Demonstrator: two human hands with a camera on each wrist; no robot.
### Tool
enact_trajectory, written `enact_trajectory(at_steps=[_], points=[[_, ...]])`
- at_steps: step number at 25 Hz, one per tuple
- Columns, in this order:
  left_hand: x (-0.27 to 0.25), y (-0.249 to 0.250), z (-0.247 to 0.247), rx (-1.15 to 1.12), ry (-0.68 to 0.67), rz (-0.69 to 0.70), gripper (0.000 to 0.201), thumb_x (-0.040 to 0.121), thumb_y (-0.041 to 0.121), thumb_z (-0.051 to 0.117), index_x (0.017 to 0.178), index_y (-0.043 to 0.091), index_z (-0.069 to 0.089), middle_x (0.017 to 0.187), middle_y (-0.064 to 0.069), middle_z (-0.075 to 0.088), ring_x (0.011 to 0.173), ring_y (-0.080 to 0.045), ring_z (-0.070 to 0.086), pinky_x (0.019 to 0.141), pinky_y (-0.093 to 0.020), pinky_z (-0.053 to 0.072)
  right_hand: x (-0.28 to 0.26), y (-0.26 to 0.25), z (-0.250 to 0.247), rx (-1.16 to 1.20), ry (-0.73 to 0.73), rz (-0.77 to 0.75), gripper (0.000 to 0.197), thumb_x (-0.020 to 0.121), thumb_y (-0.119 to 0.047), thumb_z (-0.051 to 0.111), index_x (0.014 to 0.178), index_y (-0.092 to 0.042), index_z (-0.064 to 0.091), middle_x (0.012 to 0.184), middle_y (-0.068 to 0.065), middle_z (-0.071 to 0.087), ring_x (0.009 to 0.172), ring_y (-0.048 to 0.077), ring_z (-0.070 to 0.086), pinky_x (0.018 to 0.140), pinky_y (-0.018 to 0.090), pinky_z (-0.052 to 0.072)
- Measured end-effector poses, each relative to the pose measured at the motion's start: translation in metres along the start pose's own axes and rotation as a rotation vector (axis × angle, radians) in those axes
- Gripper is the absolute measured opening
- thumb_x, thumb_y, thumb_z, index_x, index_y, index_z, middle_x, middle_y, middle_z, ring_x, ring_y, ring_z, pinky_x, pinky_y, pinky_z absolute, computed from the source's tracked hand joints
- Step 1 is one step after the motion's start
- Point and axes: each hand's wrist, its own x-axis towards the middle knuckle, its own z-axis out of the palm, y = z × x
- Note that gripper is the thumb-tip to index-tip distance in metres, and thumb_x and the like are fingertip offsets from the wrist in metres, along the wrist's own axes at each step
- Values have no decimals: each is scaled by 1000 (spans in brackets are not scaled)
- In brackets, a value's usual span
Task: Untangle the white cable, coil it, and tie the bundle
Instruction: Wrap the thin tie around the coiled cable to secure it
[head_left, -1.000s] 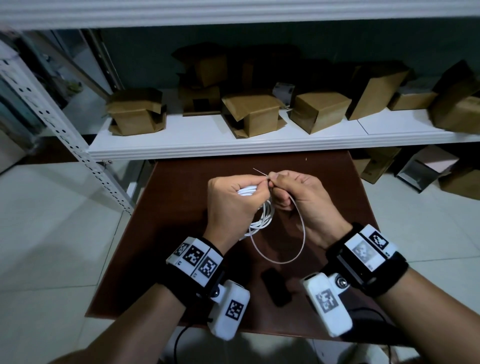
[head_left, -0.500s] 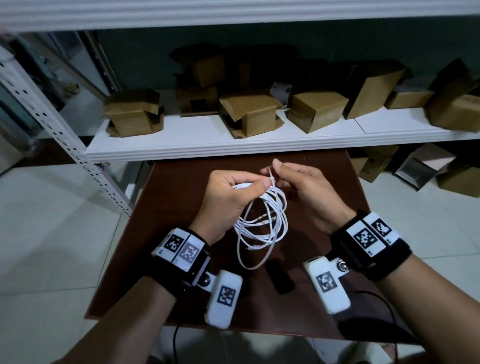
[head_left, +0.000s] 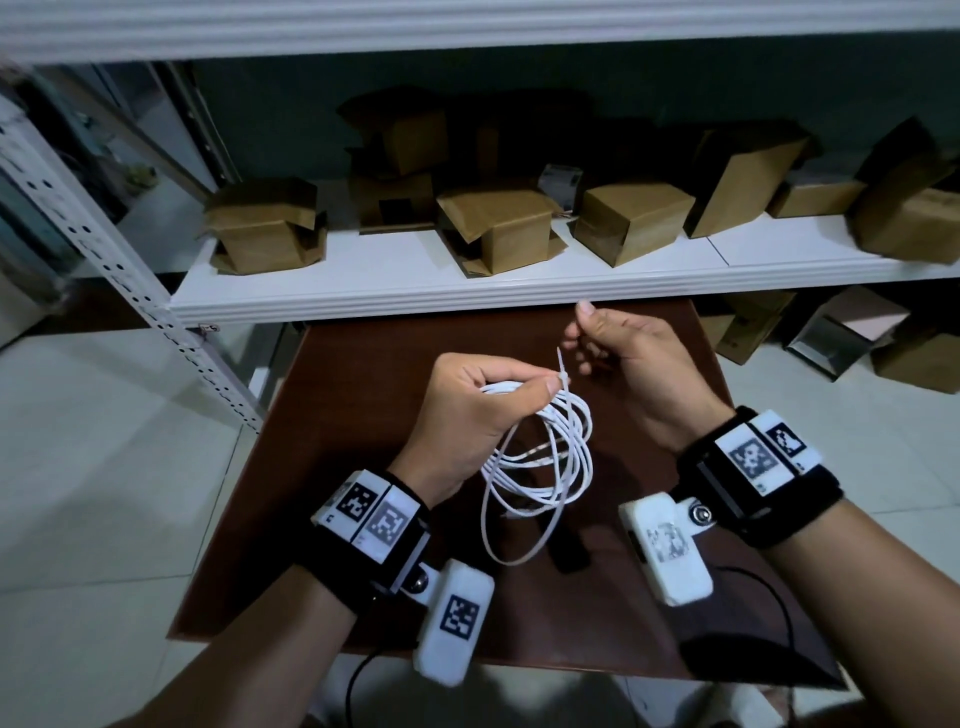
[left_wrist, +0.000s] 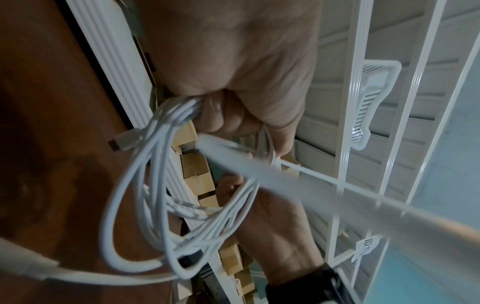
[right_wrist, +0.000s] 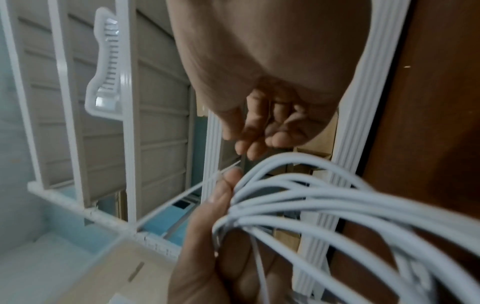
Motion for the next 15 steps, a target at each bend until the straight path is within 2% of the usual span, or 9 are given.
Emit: enact_trajectory(at_steps=[2, 4, 7, 11, 13, 15], points=[[1, -1, -1, -22, 15, -17, 9, 88, -2, 78, 95, -2, 83, 89, -12, 82, 84, -17, 76, 82, -29, 58, -7, 2, 6, -76, -128, 45, 39, 96, -41, 65, 87, -3, 69, 79, 15, 62, 64, 16, 54, 62, 25, 44], [2, -3, -1, -40, 18, -33, 9, 88, -2, 78, 96, -2, 83, 89, -13, 82, 84, -17, 76, 83, -28, 58, -13, 7, 14, -58, -193, 77, 38, 99, -37, 64, 85, -2, 66, 74, 16, 56, 62, 21, 52, 60, 31, 42], [3, -3, -1, -32, 18, -32, 9, 88, -1, 78, 95, 0, 83, 88, -12, 82, 83, -14, 76, 81, -26, 57, -12, 10, 15, 36, -181, 78, 33, 100, -28, 65, 77, -4, 62, 67, 11, 55, 59, 19, 50, 60, 30, 42], [6, -2, -6, -14, 31, -15, 8, 89, 0, 78, 95, 1, 84, 88, -11, 82, 83, -16, 76, 82, -27, 58, -11, 11, 11, 68, -221, 124, 31, 98, -28, 67, 75, -6, 65, 74, 14, 58, 64, 20, 56, 66, 30, 48], [5, -2, -7, -9, 21, -20, 8, 89, 0, 78, 94, 1, 84, 88, -12, 82, 83, -18, 76, 81, -30, 58, -11, 13, 12, 68, -208, 92, 27, 96, -23, 69, 79, -3, 64, 74, 13, 61, 64, 18, 57, 66, 28, 48], [4, -1, -8, -2, 20, -19, 8, 89, 0, 78, 94, 0, 83, 88, -13, 82, 84, -21, 76, 83, -33, 58, -10, 14, 14, 78, -157, 10, 23, 95, -15, 69, 80, 0, 62, 71, 9, 63, 61, 13, 56, 62, 22, 48]])
